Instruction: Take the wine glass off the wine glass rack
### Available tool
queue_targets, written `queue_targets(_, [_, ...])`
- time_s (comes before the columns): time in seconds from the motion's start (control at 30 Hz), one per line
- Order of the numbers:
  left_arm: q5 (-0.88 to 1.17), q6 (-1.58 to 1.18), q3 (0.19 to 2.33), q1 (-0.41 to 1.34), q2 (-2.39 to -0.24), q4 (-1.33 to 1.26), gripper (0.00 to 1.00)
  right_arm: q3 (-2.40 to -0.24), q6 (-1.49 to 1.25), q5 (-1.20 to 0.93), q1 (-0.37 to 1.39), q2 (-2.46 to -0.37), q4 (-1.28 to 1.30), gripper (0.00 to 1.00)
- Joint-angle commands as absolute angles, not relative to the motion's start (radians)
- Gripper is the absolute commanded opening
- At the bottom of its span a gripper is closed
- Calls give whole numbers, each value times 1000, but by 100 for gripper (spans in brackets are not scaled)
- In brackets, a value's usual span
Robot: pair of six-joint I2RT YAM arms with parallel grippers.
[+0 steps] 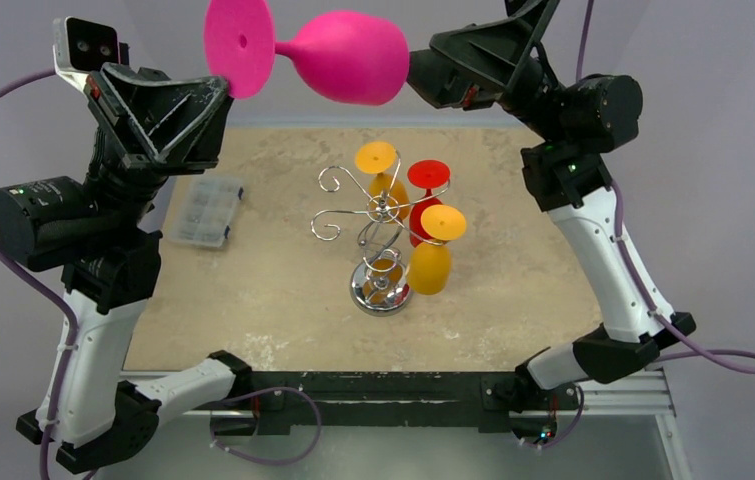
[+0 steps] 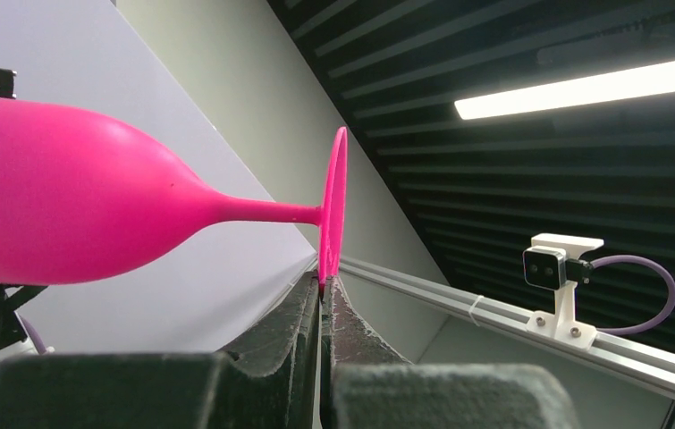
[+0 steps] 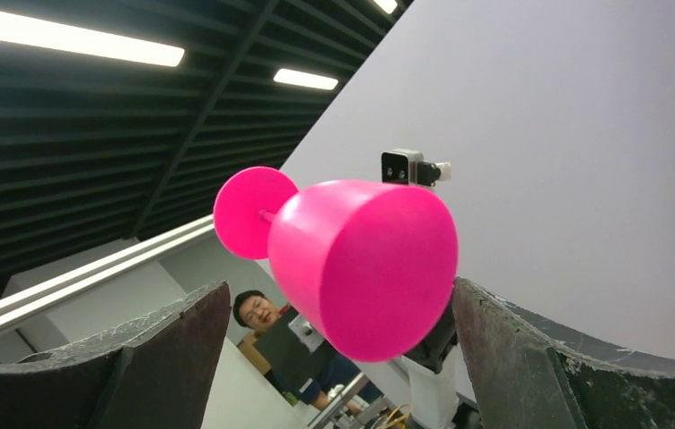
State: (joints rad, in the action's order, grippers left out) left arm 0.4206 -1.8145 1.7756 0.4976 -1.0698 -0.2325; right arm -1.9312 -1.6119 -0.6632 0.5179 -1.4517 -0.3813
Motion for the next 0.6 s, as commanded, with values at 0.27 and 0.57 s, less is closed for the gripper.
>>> queue_targets(0.27, [416, -1807, 1810, 492, -1091, -291, 0, -2060, -1635, -652, 562, -1506, -410, 88])
queue_targets(0.57, [410, -1788, 1787, 492, -1086, -287, 0, -2089, -1644, -648, 594, -1522, -418, 58])
